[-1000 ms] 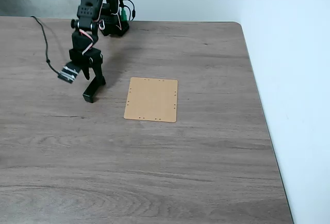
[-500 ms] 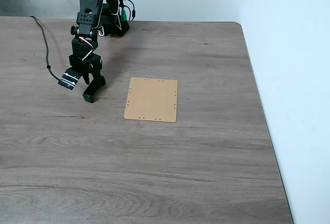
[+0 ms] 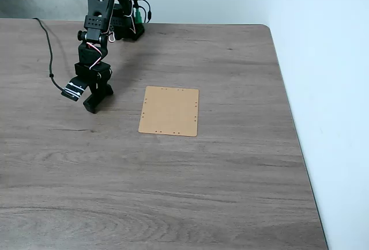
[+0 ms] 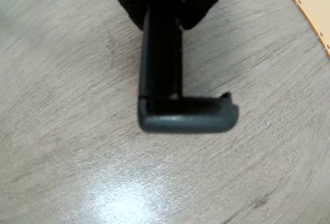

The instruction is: Grasp a black block and then place it on the board.

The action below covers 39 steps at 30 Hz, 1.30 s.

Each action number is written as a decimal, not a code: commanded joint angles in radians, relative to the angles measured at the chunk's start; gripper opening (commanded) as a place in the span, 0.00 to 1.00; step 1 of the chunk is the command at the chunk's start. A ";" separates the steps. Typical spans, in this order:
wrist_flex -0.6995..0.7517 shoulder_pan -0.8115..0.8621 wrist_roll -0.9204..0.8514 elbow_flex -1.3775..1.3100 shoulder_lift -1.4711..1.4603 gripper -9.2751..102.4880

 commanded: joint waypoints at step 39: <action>0.155 -0.620 0.588 -0.540 -0.178 0.08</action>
